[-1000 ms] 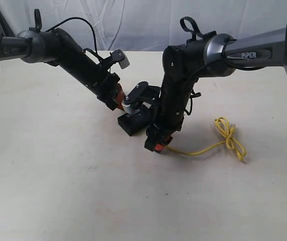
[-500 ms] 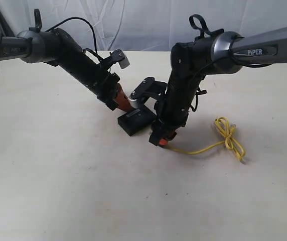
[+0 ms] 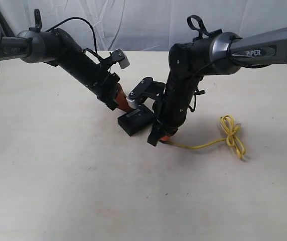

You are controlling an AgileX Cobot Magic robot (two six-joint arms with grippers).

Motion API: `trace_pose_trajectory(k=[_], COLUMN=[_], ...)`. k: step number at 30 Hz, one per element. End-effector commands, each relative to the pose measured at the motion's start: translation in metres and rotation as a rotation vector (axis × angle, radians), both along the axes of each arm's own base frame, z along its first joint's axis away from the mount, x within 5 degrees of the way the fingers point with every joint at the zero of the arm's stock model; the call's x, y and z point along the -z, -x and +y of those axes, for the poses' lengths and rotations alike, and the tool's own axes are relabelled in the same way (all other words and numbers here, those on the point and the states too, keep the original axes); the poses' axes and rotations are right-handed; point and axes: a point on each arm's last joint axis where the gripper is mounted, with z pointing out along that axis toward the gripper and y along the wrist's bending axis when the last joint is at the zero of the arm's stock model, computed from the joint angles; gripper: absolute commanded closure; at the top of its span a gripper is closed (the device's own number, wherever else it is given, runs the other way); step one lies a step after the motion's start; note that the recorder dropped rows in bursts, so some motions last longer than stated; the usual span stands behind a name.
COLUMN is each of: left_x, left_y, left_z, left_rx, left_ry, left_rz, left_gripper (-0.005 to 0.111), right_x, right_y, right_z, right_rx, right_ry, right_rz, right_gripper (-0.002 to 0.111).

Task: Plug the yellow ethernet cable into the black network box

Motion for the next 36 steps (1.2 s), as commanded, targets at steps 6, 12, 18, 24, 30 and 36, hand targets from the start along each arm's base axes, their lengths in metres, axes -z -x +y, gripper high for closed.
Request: trace_pose_trajectory(k=[6, 12, 18, 24, 30, 36], left_x=[-0.002, -0.002, -0.002, -0.002, -0.002, -0.002], left_y=[0.0, 0.0, 0.0, 0.0, 0.0, -0.001], left_z=[-0.001, -0.001, -0.001, -0.001, -0.001, -0.001], left_rx=[-0.008, -0.008, -0.014, -0.02, -0.02, -0.025], left_ry=[0.016, 0.016, 0.015, 0.014, 0.014, 0.013], left_rz=[0.004, 0.004, 0.01, 0.017, 0.017, 0.012], left_gripper=[0.107, 0.107, 0.107, 0.107, 0.107, 0.107], right_x=[-0.033, -0.033, -0.021, -0.014, -0.011, -0.011], right_y=[-0.008, -0.013, -0.02, -0.028, -0.039, -0.042], right_z=[0.008, 0.012, 0.017, 0.018, 0.005, 0.005], right_rx=[0.075, 0.071, 0.091, 0.106, 0.183, 0.181], right_ry=[0.005, 0.064, 0.076, 0.069, -0.002, -0.001], right_rz=[0.055, 0.159, 0.195, 0.199, 0.232, 0.194], right_gripper=[0.109, 0.109, 0.109, 0.109, 0.109, 0.109])
